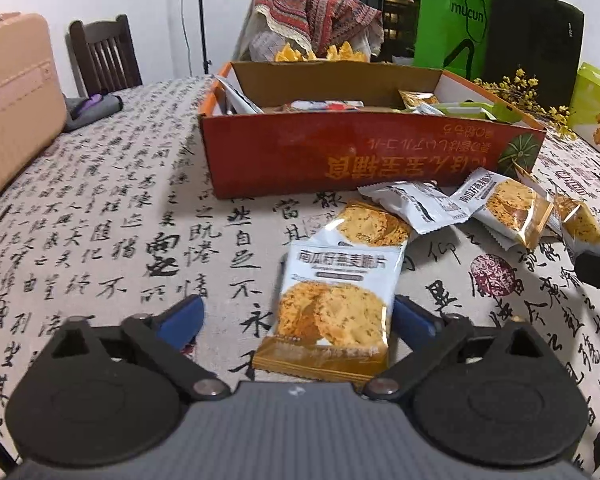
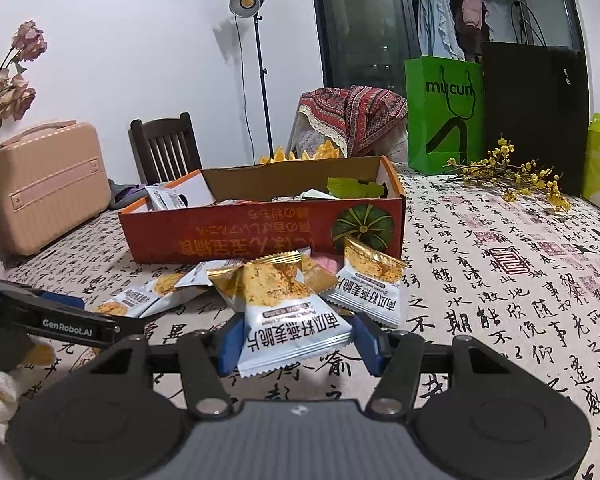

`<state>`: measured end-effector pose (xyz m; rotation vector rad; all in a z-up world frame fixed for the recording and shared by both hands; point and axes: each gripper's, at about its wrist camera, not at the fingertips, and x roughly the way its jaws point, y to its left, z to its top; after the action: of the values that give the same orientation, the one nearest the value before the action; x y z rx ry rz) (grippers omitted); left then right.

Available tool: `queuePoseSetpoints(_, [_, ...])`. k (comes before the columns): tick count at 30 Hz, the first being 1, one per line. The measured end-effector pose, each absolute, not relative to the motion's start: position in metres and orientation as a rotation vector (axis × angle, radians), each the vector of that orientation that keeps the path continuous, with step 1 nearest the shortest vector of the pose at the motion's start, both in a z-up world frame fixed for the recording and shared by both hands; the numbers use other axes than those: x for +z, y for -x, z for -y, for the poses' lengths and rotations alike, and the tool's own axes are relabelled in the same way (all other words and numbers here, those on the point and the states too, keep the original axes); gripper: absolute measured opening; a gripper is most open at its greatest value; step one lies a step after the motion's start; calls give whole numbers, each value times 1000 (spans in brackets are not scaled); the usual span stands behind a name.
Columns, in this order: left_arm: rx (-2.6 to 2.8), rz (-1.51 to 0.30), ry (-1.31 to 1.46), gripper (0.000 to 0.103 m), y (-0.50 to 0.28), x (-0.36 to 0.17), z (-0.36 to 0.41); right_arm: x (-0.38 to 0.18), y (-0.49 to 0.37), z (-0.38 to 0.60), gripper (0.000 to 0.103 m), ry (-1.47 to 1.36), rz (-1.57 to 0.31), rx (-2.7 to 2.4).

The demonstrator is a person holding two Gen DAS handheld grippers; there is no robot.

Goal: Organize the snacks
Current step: 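Lift both held cracker packets and carry them into the box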

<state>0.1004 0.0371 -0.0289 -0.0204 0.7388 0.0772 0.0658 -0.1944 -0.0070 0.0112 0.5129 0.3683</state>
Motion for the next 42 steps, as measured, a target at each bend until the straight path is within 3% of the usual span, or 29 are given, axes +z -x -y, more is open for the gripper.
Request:
queuePoseSetpoints(1, [71, -728, 20, 77, -96, -27, -37, -7, -66, 195, 57, -11, -513, 369])
queuePoseSetpoints(2, [65, -722, 20, 62, -93, -25, -37, -7, -66, 194, 57, -9, -512, 370])
queuePoseSetpoints(3, [60, -718, 19, 56, -90, -24, -37, -6, -65, 195, 57, -9, -510, 370])
queuePoseSetpoints(5, [60, -714, 22, 54, -86, -23, -38, -6, -65, 195, 57, -11, -508, 370])
queuePoseSetpoints(23, [43, -545, 55, 54, -56, 25, -35, 11, -58, 196, 57, -9, -467, 369])
queuePoseSetpoints(42, [12, -463, 94, 54, -107, 59, -22, 45, -103, 189, 57, -5, -393, 346])
